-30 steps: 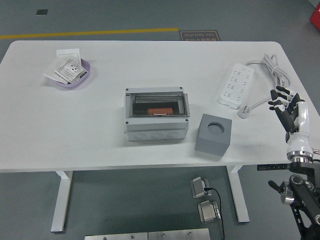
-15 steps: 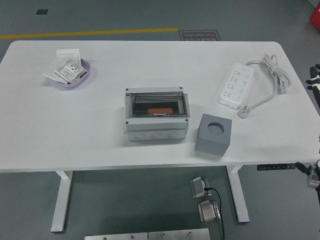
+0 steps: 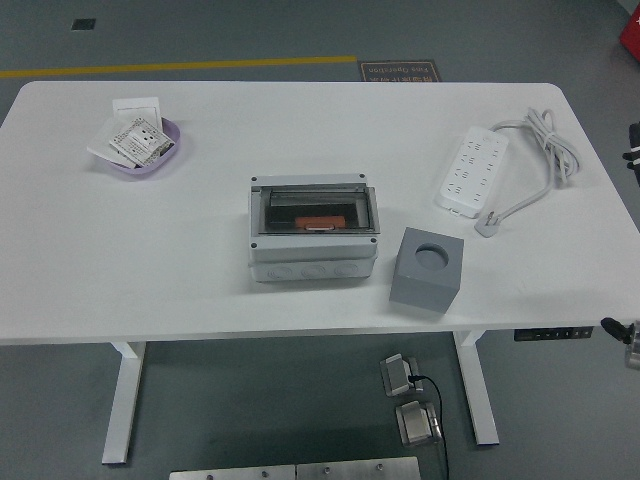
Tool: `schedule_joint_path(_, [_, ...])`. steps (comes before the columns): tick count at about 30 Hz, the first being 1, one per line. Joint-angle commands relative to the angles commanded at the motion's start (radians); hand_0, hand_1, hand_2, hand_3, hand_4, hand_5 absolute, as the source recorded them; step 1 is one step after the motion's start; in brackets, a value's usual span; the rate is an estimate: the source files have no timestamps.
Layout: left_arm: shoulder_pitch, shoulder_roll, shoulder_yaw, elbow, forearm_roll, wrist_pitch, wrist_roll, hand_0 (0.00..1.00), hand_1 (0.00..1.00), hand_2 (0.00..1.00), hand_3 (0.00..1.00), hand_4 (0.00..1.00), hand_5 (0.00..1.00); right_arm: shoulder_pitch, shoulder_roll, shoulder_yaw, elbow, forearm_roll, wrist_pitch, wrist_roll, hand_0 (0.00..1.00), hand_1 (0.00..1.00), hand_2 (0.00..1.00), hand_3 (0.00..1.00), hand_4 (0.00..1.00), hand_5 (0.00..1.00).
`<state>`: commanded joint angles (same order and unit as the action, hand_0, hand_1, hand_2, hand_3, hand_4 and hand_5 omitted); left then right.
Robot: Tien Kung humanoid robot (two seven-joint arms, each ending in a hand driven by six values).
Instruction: Pick up the cylinder from the cube,place it in the box,flap close box
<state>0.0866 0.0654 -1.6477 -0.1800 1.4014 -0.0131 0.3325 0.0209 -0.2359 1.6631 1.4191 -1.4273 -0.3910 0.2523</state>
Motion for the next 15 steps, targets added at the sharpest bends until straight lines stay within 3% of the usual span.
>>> schedule_joint_path(8, [0.005, 0.001, 0.01, 0.0, -0.026, 0.003, -0.006, 0.642, 0.662, 0.584, 0.62, 0.667, 0.39, -0.007, -0.007, 0.021, 0.04, -0.01, -0.001, -0.006, 0.484, 0.465, 0.592, 0.63, 0.938, 0.762])
schedule_joint_path(15, [0.018, -0.016, 0.018, 0.0, -0.038, 0.001, -0.006, 0.643, 0.662, 0.588, 0.62, 0.669, 0.392, -0.011, -0.007, 0.038, 0.074, -0.017, -0.002, -0.009, 0.492, 0.466, 0.593, 0.634, 0.937, 0.764])
